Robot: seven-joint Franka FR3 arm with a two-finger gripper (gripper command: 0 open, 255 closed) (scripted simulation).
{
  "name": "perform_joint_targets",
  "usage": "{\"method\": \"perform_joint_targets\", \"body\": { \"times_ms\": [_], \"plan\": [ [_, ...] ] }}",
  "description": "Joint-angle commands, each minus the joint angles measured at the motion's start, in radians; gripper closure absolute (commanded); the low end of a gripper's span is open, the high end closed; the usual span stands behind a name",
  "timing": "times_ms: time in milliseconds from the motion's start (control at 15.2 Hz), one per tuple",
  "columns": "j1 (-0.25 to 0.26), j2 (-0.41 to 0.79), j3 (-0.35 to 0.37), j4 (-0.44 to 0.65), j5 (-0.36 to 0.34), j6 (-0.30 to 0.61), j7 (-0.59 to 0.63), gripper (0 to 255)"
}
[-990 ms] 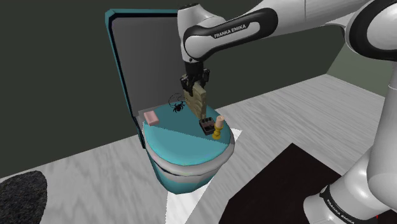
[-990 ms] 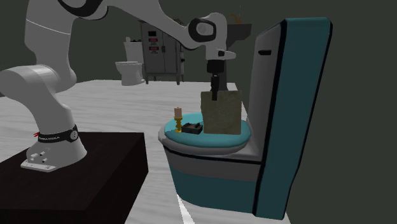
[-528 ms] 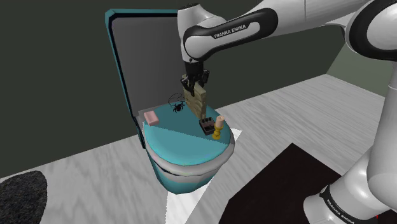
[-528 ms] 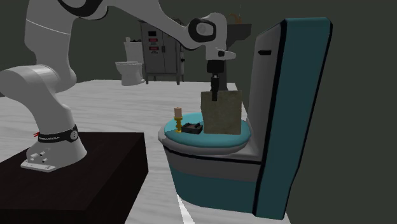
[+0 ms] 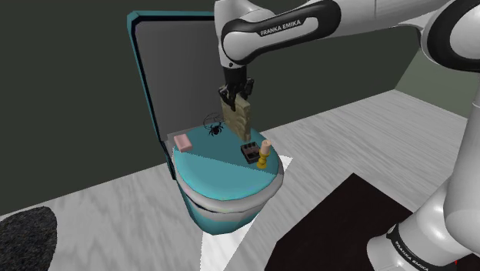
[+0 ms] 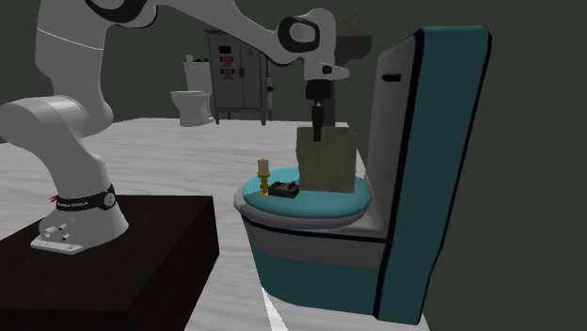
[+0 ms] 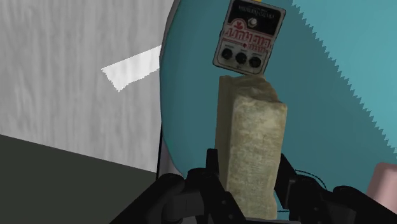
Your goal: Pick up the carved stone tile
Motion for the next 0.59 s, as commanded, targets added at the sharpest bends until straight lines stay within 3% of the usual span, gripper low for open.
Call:
{"method": "perform_joint_targets", "body": {
  "times_ms": [0, 528],
  "plan": [
    [0.0, -0.007, 0.001, 0.02, 0.003, -0.024, -0.006, 255],
    [0.004, -0.021, 0.004, 0.107, 0.012, -0.123, -0.025, 255]
  ]
}}
